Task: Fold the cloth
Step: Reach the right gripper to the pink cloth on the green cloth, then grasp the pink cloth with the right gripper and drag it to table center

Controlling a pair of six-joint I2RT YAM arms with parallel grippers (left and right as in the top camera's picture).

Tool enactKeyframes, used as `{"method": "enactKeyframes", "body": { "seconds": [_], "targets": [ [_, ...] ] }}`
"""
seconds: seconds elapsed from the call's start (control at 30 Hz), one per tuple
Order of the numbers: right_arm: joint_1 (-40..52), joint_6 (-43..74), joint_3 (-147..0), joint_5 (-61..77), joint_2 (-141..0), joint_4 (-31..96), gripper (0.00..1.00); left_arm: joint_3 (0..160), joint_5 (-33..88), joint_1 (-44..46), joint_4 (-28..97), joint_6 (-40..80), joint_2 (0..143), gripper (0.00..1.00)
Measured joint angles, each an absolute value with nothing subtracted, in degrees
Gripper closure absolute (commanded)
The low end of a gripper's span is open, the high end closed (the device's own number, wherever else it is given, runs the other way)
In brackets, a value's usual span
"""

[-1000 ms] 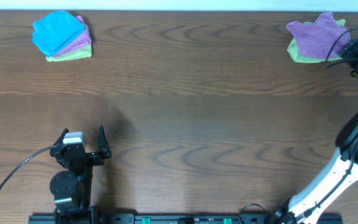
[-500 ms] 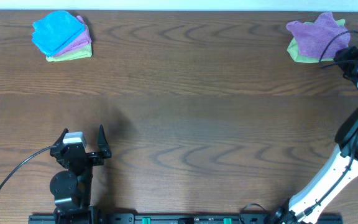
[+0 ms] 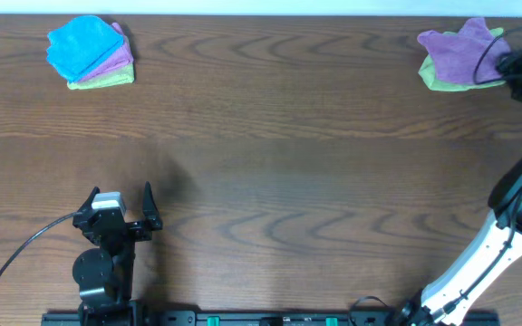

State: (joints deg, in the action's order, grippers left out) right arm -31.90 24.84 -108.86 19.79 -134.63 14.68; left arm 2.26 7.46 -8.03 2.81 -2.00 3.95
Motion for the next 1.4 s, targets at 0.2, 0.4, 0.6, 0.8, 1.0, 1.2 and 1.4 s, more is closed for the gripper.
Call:
{"method": "enactKeyframes", "body": {
  "seconds": [0.2, 0.4, 0.6, 0.8, 1.0, 1.2, 1.4],
  "targets": [
    [-31.9, 24.2, -109.8, 16.0, -134.7, 14.9, 0.38, 2.3, 7.5, -8.0, 2.8, -2.0, 3.9, 0.04],
    [-31.9, 24.1, -110.0, 15.4, -136.9, 13.8, 0.4, 2.3, 7.5, -8.0, 2.8, -2.0, 3.9, 0.04],
    [-31.9, 24.4, -110.0, 15.8, -140.8, 13.7, 0.51, 2.3, 7.5, -8.0, 2.8, -2.0, 3.9, 0.05],
    [-31.7, 25.1, -110.2, 17.0, -141.1, 13.0, 0.9, 2.3, 7.5, -8.0, 2.8, -2.0, 3.9, 0.05],
    [-31.2, 25.9, -111.4, 19.8, -141.1, 13.5, 0.98, 2.3, 7.5, -8.0, 2.8, -2.0, 3.9, 0.04],
    [-31.1, 25.9, -116.6, 21.4, -141.1, 20.0, 0.98, 2.3, 7.5, -8.0, 2.8, -2.0, 3.9, 0.05],
    [-30.7, 24.3, -123.8, 22.0, -141.1, 29.4, 0.98, 2.3, 7.5, -8.0, 2.8, -2.0, 3.9, 0.04]
  ]
}}
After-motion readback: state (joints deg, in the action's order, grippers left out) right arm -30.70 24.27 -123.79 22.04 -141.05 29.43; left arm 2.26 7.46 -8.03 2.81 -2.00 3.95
